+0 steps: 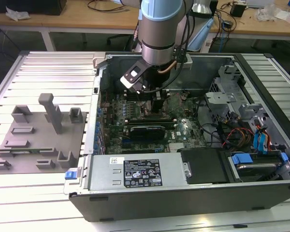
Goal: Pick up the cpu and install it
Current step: 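Place the cpu into insertion slot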
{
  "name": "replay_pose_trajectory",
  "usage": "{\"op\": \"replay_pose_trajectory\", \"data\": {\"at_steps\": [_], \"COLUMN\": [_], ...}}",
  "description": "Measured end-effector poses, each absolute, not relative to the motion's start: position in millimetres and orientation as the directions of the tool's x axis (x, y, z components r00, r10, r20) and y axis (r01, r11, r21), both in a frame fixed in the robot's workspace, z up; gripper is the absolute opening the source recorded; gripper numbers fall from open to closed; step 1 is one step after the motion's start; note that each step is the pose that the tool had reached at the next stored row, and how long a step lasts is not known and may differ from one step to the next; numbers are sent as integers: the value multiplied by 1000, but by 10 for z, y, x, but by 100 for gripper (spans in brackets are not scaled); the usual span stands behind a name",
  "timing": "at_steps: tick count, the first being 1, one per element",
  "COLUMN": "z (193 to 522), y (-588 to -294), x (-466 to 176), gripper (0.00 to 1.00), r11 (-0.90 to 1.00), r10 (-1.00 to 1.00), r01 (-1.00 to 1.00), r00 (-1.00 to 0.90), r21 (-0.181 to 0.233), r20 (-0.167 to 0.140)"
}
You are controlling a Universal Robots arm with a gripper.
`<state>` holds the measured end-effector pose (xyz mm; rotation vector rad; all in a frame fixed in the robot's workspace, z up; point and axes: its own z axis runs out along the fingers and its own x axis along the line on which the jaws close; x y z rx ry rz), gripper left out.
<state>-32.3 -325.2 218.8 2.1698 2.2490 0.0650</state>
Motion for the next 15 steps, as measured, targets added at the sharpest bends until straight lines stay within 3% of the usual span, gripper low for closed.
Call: {"op": "replay_pose_trajectory", "data": {"at_steps": [15], "z": [2151], "y": [-3251], "x": [-323], "gripper": [54], "r11": [35], "r10": [999], "r01": [999], "r00": [-36], "r21": [41], "r20": [18]}}
